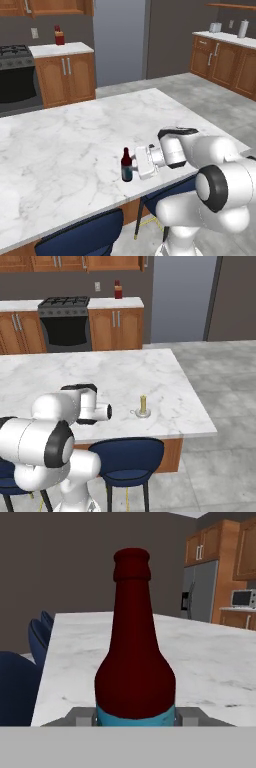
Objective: Get the candle and the beer from the cabinet and move them to the dining counter.
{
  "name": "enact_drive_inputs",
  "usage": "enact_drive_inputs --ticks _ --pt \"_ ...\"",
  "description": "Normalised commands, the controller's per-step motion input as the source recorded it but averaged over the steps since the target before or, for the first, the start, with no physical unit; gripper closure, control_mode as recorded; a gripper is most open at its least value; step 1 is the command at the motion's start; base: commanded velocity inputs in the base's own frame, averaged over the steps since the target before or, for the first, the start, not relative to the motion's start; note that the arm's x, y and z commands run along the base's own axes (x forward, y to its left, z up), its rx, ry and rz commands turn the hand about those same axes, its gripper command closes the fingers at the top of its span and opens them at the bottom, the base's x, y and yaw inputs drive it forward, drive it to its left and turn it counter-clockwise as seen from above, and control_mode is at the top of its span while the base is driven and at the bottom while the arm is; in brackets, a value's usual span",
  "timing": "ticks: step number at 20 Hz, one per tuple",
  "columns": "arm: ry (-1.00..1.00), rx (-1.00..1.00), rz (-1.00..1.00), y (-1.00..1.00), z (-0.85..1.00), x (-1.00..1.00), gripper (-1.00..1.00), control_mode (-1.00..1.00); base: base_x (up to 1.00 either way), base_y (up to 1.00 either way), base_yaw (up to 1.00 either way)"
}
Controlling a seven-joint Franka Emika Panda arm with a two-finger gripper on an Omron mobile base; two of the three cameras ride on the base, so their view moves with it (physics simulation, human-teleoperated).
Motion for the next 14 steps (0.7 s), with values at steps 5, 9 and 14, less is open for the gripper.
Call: enact_drive_inputs --ticks 5,9,14 --pt "-0.02 0.00 0.00 0.00 -0.17 0.13 1.00 -1.00 0.00 0.00 0.00" --pt "-0.02 0.00 0.00 0.02 -0.18 0.17 1.00 -1.00 0.00 0.00 0.00" --pt "-0.02 0.00 0.00 0.05 -0.19 0.20 1.00 -1.00 0.00 0.00 0.00"
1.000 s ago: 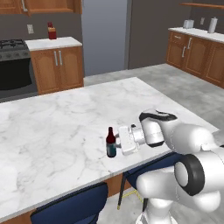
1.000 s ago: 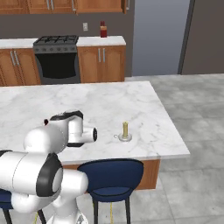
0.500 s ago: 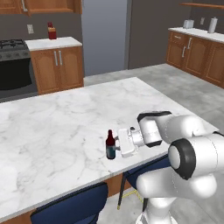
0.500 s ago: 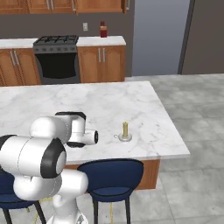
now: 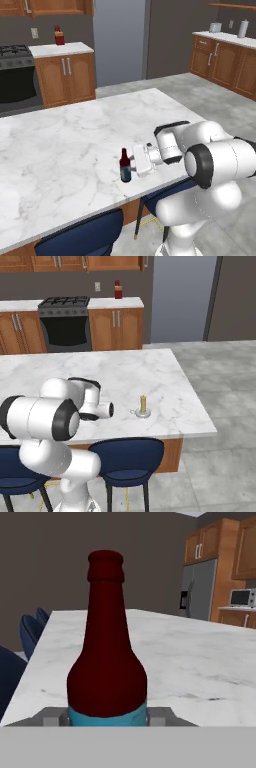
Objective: Get the candle and the beer from the cabinet and move them to the dining counter.
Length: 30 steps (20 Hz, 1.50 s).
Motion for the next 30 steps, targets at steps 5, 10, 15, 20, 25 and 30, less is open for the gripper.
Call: enact_drive_inputs --ticks 5,10,15,20,25,30 --pt "-0.01 0.00 0.00 0.03 -0.19 0.18 1.00 -1.00 0.00 0.00 0.00" --pt "-0.13 0.00 0.03 0.00 -0.14 -0.20 -1.00 -1.00 0.00 0.00 0.00" --pt "-0.18 0.00 0.01 0.00 -0.01 -0.38 -1.00 -1.00 0.00 0.00 0.00" --pt "-0.12 0.00 0.00 0.00 0.07 -0.18 -1.00 -1.00 0.00 0.00 0.00" --pt "-0.04 0.01 0.00 -0.05 0.32 0.00 -1.00 -1.00 0.00 0.00 0.00" --pt "0.00 0.00 0.00 -0.18 0.48 0.00 -1.00 -1.00 0.00 0.00 0.00"
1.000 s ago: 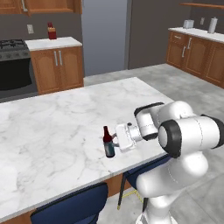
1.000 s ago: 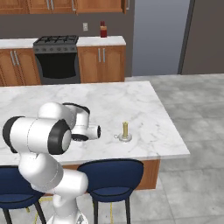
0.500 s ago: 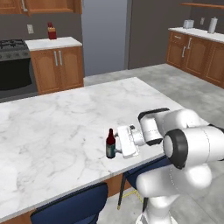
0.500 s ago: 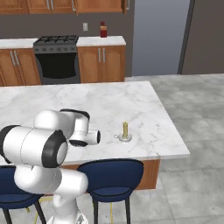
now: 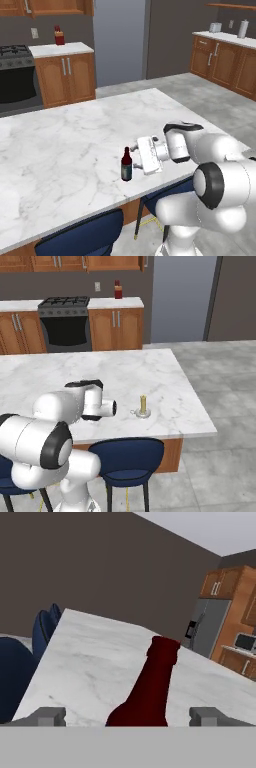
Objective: Get the candle and the beer from the cabinet and move them to the dining counter.
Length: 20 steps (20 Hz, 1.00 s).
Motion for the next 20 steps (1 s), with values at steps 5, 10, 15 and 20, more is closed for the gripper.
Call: enact_drive_inputs --ticks 5,10,15,20 --pt "0.00 0.00 0.00 -0.17 0.55 -0.05 -1.00 -1.00 0.00 0.00 0.00" --pt "0.00 0.00 0.00 -0.10 0.62 -0.46 -1.00 -1.00 0.00 0.00 0.00" --pt "-0.03 0.00 -0.03 0.00 0.63 -0.85 -1.00 -1.00 0.00 0.00 0.00" --pt "-0.07 0.00 -0.07 0.00 0.60 -1.00 -1.00 -1.00 0.00 0.00 0.00"
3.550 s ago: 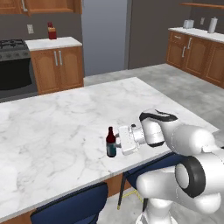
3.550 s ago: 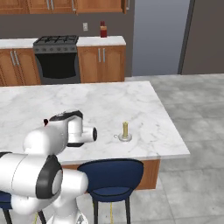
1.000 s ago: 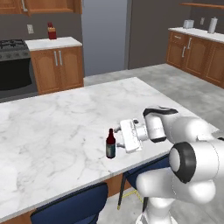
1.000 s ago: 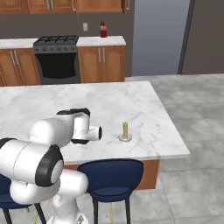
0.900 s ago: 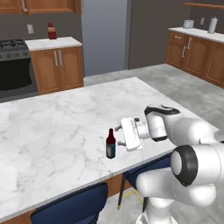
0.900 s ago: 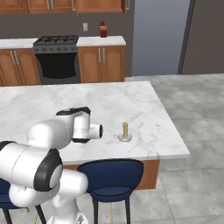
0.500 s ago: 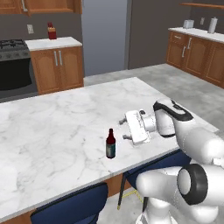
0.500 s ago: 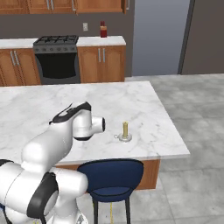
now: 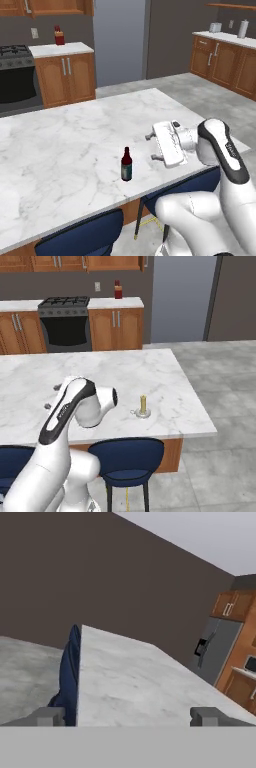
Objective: Get the candle and the beer from the cabinet and move them to the dining counter.
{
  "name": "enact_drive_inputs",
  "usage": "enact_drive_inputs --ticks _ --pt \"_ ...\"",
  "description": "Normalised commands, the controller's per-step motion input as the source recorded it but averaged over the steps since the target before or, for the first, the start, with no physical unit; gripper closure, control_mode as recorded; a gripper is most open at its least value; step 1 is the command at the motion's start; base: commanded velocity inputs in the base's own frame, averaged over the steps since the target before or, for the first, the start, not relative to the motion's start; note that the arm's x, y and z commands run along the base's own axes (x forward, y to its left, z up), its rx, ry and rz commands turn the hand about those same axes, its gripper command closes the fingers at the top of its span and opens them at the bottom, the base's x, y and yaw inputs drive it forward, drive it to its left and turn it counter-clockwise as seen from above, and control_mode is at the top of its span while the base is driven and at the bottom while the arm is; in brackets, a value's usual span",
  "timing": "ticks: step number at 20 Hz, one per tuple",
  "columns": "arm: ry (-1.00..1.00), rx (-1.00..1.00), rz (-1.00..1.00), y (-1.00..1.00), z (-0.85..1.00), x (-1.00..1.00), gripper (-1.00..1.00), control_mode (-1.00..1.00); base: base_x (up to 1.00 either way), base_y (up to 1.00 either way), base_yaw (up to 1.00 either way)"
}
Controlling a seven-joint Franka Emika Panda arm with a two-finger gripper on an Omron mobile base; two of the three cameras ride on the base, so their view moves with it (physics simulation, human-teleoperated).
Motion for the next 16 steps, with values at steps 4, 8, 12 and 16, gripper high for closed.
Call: enact_drive_inputs --ticks 4,8,12,16 --pt "-0.08 0.00 -0.09 0.03 0.57 -1.00 -1.00 -1.00 0.00 0.00 0.00" --pt "-0.07 -0.01 -0.10 0.06 0.60 -1.00 -1.00 -1.00 0.00 0.00 0.00" --pt "-0.10 -0.03 -0.10 0.14 0.52 -1.00 -1.00 -1.00 0.00 0.00 0.00" --pt "-0.14 -0.06 -0.08 0.27 0.33 -0.87 -1.00 -1.00 0.00 0.00 0.00"
